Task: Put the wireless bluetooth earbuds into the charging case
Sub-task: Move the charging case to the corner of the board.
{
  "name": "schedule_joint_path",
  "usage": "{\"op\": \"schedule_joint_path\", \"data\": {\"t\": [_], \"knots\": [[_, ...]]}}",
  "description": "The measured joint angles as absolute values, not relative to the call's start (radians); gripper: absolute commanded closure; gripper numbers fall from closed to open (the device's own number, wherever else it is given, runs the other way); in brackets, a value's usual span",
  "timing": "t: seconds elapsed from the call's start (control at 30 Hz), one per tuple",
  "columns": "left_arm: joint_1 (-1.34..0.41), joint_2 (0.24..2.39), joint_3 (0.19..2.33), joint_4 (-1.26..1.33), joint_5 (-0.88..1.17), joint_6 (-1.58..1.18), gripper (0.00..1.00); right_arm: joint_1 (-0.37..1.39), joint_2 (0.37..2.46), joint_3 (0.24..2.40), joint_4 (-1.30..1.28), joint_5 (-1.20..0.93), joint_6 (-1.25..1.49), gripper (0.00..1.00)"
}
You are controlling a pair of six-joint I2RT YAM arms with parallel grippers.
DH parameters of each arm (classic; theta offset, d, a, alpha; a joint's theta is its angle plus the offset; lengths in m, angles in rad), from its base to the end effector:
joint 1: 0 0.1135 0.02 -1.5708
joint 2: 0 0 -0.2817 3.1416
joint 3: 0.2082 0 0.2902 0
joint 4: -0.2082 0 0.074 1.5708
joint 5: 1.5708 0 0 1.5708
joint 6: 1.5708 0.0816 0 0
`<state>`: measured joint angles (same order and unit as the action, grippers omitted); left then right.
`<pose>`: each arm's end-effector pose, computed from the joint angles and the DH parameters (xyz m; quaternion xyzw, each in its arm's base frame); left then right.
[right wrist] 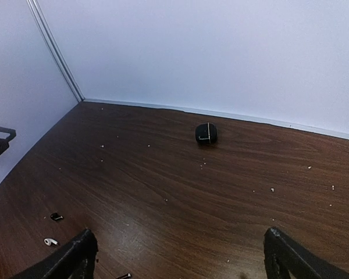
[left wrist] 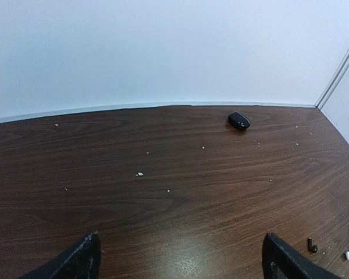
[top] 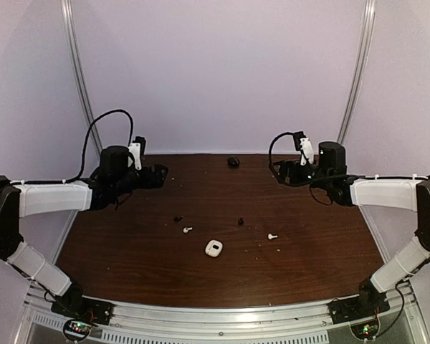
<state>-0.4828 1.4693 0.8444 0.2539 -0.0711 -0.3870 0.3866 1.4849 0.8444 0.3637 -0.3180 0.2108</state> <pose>0.3584 -0.1813 0.2200 0.0195 0.8249 -0.2111 0.5240 0.3656 0.1764 0.2312 -0.1642 0.7764 0.2959 0.5317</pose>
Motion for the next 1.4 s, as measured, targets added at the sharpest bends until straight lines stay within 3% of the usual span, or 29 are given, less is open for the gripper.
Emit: {"op": "schedule_joint_path", "data": {"t": [0.4,1.1,1.4], "knots": [[-0.506,1.372,0.77,0.344,-0.17,-0.357,0.02,0.41,1.573,0.971,0.271,-0.279,0.174,0.0],[-0.506,1.262,0.702,0.374,-0.249,-0.374,0.02,0.517,2.461,2.072,-0.231,-0.101,0.133,0.04],[-0.506,1.262,0.702,0.374,-0.247,-0.374,0.02,0.501,2.666,2.297,-0.31,-0.071,0.132,0.13]]}}
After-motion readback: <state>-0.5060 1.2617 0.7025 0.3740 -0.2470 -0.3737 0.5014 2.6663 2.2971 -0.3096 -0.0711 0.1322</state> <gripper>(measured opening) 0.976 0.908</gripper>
